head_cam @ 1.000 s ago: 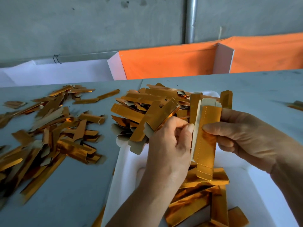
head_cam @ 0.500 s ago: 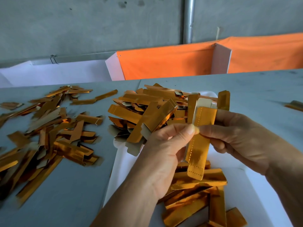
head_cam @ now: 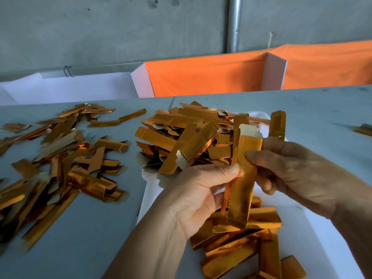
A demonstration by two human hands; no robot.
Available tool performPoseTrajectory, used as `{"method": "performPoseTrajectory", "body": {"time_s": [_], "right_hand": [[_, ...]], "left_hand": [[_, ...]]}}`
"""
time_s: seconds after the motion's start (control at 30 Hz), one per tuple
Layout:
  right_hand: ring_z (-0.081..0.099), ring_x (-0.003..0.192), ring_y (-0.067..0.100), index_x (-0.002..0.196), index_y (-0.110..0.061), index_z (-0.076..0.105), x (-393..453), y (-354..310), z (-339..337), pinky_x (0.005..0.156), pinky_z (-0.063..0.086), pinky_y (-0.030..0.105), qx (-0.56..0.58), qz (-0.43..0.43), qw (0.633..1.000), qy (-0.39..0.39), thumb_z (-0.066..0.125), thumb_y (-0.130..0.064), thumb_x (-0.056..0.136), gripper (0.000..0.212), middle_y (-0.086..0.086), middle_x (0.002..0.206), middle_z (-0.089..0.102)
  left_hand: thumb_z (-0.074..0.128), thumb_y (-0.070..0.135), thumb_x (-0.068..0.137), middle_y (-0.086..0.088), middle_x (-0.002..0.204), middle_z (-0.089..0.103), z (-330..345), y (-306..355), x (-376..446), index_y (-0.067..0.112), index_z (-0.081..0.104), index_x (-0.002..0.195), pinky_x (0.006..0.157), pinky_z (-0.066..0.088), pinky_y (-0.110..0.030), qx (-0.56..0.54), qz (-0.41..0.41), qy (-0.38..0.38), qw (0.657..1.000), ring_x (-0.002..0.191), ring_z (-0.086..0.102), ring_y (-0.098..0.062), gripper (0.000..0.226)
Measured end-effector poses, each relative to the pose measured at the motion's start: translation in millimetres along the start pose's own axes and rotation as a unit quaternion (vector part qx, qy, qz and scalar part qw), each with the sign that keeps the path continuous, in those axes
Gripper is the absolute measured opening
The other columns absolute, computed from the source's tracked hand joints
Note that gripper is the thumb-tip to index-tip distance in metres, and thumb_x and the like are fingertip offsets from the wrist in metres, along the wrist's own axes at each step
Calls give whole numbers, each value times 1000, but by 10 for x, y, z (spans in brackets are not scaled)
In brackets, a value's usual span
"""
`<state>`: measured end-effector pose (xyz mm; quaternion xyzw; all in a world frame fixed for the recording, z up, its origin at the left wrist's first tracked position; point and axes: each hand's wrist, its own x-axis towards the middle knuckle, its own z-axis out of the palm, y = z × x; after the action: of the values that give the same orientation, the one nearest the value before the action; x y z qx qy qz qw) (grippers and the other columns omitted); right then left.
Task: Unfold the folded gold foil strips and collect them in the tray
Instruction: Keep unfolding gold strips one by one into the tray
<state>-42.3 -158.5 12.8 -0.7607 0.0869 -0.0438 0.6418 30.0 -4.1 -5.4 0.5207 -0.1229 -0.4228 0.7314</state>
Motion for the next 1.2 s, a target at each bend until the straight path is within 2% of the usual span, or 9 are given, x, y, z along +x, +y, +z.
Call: {"method": "performPoseTrajectory", "body": {"time_s": [0.13,0.3,0.43,0.53,0.6,0.7,0.8,0.93,1.2], "right_hand": [[48,48,13,73,-9,63,11,-3,37,49,41,17,-62,7,998,18,55,-58,74,50,8,58,52],[52,44,10,86,-9,65,41,25,39,46,43,16,14,40,998,54,61,-35,79,28,4,55,57],[67,59,16,83,-10,61,-4,-27,-21,54,53,21,16,-53,991,121,69,-39,60,38,4,66,66],[68,68,14,77,-19,69,-48,-86,15,57,55,22,-50,-81,992,85,67,-50,54,38,4,73,69],[69,73,12,80,-24,72,-53,-83,68,60,56,24,-97,-68,991,54,66,-55,52,42,1,78,70],[69,72,9,81,-24,71,-44,-67,122,62,58,24,-136,-47,988,46,66,-56,48,47,-6,77,71],[69,66,9,79,-18,70,-39,-57,128,58,57,21,-118,-24,991,54,67,-44,56,34,-5,71,70],[67,65,6,74,-17,69,-4,-26,119,56,55,16,-110,0,992,66,68,-26,76,9,-7,67,69],[69,64,11,72,-14,72,-23,-53,94,58,56,22,-44,43,997,47,65,-15,85,15,2,69,70]], "left_hand": [[68,21,77,-7,85,74,27,-97,11,12,74,81,71,56,-32,127,53,39,990,79,72,-19,11],[68,26,67,-7,85,74,29,-109,13,13,74,80,75,55,-35,119,68,51,989,81,71,-19,20],[67,27,63,-8,88,74,32,-98,34,12,72,82,77,56,-36,71,106,96,987,87,71,-21,24],[69,36,54,-5,85,75,49,-115,45,16,72,77,86,53,-45,101,148,146,973,89,70,-24,31],[70,39,54,-3,82,74,52,-113,39,17,72,78,77,54,-37,101,165,153,969,84,71,-20,33],[71,32,70,8,81,73,42,-136,49,25,72,79,66,53,-23,161,197,171,952,81,69,-9,12],[70,27,80,14,81,71,48,-164,59,31,70,77,63,50,-15,219,223,185,932,82,67,-2,5],[70,27,81,9,82,72,67,-176,60,25,71,82,64,52,-16,208,226,184,934,83,69,-8,3],[70,28,81,7,77,72,62,-177,63,22,71,83,58,53,-15,219,221,185,932,74,69,-8,6]]}}
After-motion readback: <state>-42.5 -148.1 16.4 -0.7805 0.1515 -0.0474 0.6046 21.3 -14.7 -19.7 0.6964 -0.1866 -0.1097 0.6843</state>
